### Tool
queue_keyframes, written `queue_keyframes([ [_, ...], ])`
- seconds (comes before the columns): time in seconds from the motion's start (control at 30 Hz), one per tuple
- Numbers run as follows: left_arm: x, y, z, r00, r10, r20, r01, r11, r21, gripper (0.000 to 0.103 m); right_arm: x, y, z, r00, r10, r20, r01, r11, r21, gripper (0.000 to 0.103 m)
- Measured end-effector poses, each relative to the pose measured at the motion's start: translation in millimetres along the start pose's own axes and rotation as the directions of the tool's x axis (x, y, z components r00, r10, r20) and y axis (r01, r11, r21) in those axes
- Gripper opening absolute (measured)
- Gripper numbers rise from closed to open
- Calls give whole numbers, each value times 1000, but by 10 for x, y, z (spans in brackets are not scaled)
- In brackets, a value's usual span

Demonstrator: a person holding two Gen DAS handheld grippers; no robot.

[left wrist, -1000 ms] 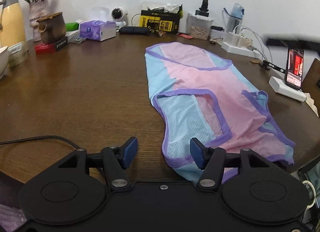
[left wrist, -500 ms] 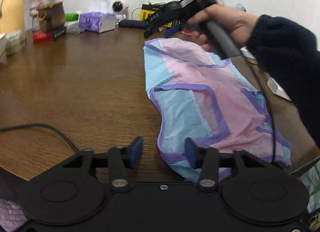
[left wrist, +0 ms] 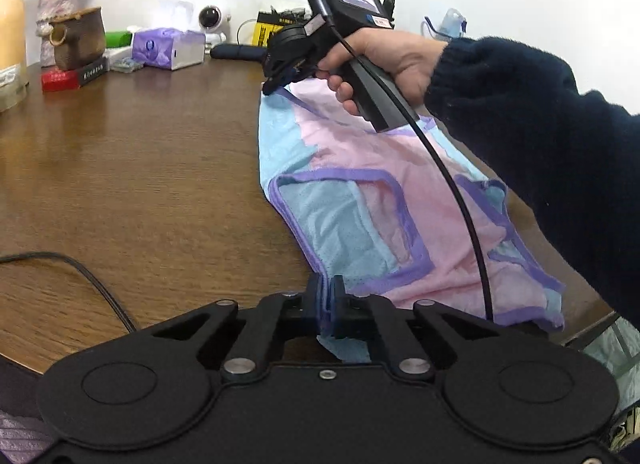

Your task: Fold clothes

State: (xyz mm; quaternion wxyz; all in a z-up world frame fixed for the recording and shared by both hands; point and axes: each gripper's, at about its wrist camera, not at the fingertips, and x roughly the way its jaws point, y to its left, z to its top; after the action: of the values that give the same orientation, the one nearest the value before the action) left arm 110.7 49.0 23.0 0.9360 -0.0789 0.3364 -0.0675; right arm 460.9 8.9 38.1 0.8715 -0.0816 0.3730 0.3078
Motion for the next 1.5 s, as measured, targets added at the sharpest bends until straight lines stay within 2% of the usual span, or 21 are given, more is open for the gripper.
queue_keyframes([
  [0.1, -59, -55, 63, 999, -44, 24, 45, 999, -10, 3, -169, -113, 60, 999, 2, 47, -3, 1000, 15, 4],
  [0.27, -19, -364, 106, 973, -230, 13, 230, 973, 9, 3, -576, -531, 24, 991, -57, 124, 47, 996, 78, 4],
  [0.4, 106, -575, 18, 971, -237, 18, 236, 970, 58, 5, -546, -986, -216, 989, -125, 80, 111, 982, 154, 6],
  [0.43, 119, -604, 4, 971, -238, 15, 237, 970, 62, 9, -511, -1035, -254, 990, -124, 63, 112, 980, 164, 6],
  [0.47, 124, -622, 3, 970, -243, -4, 243, 968, 68, 13, -469, -1085, -298, 991, -125, 41, 116, 977, 178, 12],
  [0.5, 114, -627, 6, 967, -256, -21, 256, 964, 75, 26, -420, -1144, -350, 992, -126, 17, 120, 973, 194, 21],
  [0.53, 67, -599, 12, 961, -277, -22, 278, 957, 83, 39, -405, -1178, -372, 991, -136, 15, 130, 970, 207, 24],
  [0.6, -75, -460, 27, 953, -302, 37, 298, 951, 87, 56, -424, -1202, -345, 990, -133, 43, 120, 968, 220, 30],
  [0.7, -149, -248, 75, 960, -266, 91, 262, 964, 56, 57, -425, -1167, -179, 992, -76, 102, 55, 980, 192, 41],
  [0.77, -46, -104, 127, 979, -187, 76, 186, 982, 18, 57, -338, -1134, -82, 992, -50, 116, 32, 987, 157, 41],
  [0.83, 118, -84, 149, 991, -126, 33, 126, 992, 11, 51, -170, -1104, 69, 994, -32, 103, 19, 992, 128, 41],
  [0.87, 167, -85, 153, 993, -113, 18, 113, 993, 15, 48, -79, -1098, 120, 995, -28, 92, 17, 993, 116, 41],
  [0.97, 290, -133, 150, 991, -134, -14, 135, 990, 30, 27, 147, -1087, 194, 999, -13, 34, 10, 997, 82, 40],
  [1.03, 368, -164, 137, 989, -144, -41, 146, 988, 44, 8, 292, -1080, 239, 1000, -5, -7, 5, 998, 60, 20],
  [1.07, 383, -164, 123, 989, -140, -50, 142, 989, 51, 5, 337, -1077, 248, 1000, 2, -16, -1, 998, 56, 4],
  [1.13, 383, -167, 112, 989, -143, -43, 146, 986, 76, 1, 401, -1072, 254, 1000, 17, -25, -15, 999, 52, 4],
  [1.2, 375, -184, 126, 989, -140, -38, 143, 986, 90, 0, 427, -1094, 299, 999, 27, 18, -28, 997, 75, 4],
  [1.3, 470, -175, 185, 995, -97, -29, 99, 990, 104, 0, 519, -1130, 395, 998, -9, 57, 3, 995, 98, 4],
  [1.43, 548, -133, 260, 999, -39, -15, 40, 994, 106, 1, 702, -1192, 462, 997, -57, 48, 51, 992, 118, 5],
  [1.47, 535, -131, 268, 999, -38, -10, 39, 993, 107, 1, 694, -1194, 454, 997, -61, 52, 54, 991, 120, 9],
  [1.5, 502, -133, 265, 999, -42, 3, 41, 993, 107, 1, 667, -1195, 441, 996, -61, 60, 53, 991, 123, 22],
])
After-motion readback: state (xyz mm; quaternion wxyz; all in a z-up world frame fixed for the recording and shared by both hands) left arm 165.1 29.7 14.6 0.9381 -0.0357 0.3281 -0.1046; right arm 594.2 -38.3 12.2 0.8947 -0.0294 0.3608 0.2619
